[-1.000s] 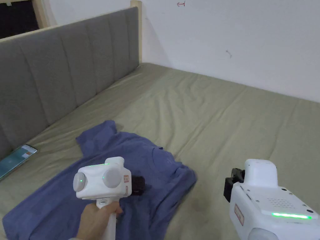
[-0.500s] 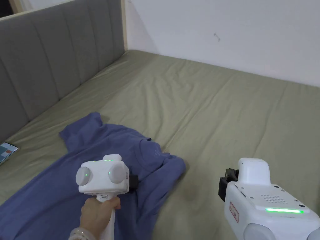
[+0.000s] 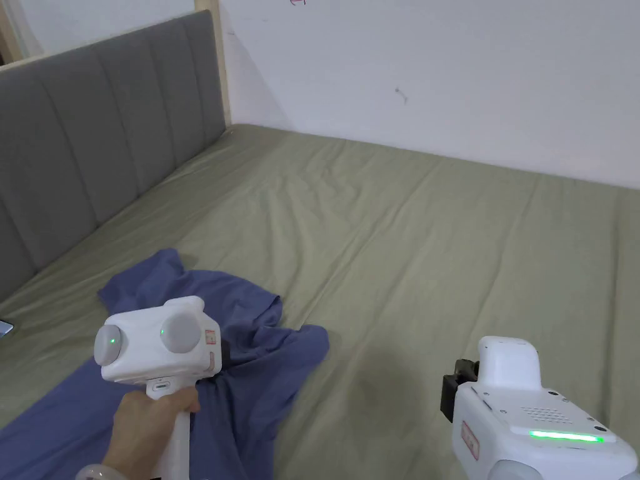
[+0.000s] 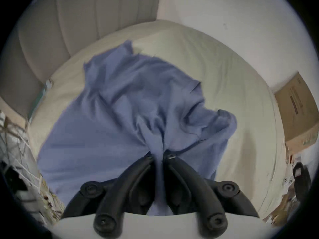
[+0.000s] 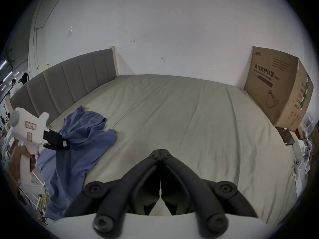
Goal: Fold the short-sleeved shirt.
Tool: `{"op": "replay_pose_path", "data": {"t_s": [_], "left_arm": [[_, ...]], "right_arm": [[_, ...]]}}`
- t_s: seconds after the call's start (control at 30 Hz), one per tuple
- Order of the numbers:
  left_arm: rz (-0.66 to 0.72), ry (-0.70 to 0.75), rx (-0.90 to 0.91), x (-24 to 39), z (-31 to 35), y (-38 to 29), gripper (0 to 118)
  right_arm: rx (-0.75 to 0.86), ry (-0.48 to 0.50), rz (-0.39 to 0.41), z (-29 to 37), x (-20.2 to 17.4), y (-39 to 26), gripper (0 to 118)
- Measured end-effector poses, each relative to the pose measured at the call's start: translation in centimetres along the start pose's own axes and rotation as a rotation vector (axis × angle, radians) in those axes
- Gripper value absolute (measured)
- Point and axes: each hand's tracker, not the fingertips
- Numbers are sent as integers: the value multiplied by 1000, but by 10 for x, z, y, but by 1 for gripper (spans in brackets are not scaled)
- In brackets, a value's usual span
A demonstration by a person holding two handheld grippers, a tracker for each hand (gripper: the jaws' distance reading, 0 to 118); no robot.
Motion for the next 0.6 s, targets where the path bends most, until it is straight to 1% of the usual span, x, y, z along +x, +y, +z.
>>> {"op": "replay_pose_path", "data": {"t_s": [0.07, 0.1, 0.17, 0.2, 0.23, 0.27, 0.33, 0.37, 0.47, 0.53, 0.6], "left_arm": [[25, -66, 36, 10, 17, 7, 6], [10, -78, 44, 17, 25, 11, 6], [-38, -63, 67, 38, 39, 14, 6], [-92, -65, 62, 53, 45, 16, 6], [-112, -86, 64, 63, 50, 17, 6], [-114, -169, 105, 74, 58, 18, 6], [-108, -308, 113, 107, 79, 27, 6], [-142, -332, 141, 125, 90, 31, 6], [-320, -383, 230, 192, 125, 36, 6], [-381, -497, 235, 233, 144, 32, 6], [-373, -607, 208, 271, 160, 23, 6]], "right_arm": [[13, -7, -41, 7, 10, 2, 0], [19, -15, -54, 11, 15, 3, 0], [38, -38, -68, 20, 26, 4, 0], [47, -49, -74, 25, 33, 6, 0], [59, -62, -82, 30, 39, 7, 0], [71, -78, -93, 36, 46, 8, 0], [95, -111, -121, 48, 63, 11, 0], [102, -128, -132, 54, 71, 11, 0], [129, -182, -160, 74, 98, 13, 0], [157, -240, -178, 90, 118, 12, 0], [175, -285, -212, 107, 138, 10, 0]]}}
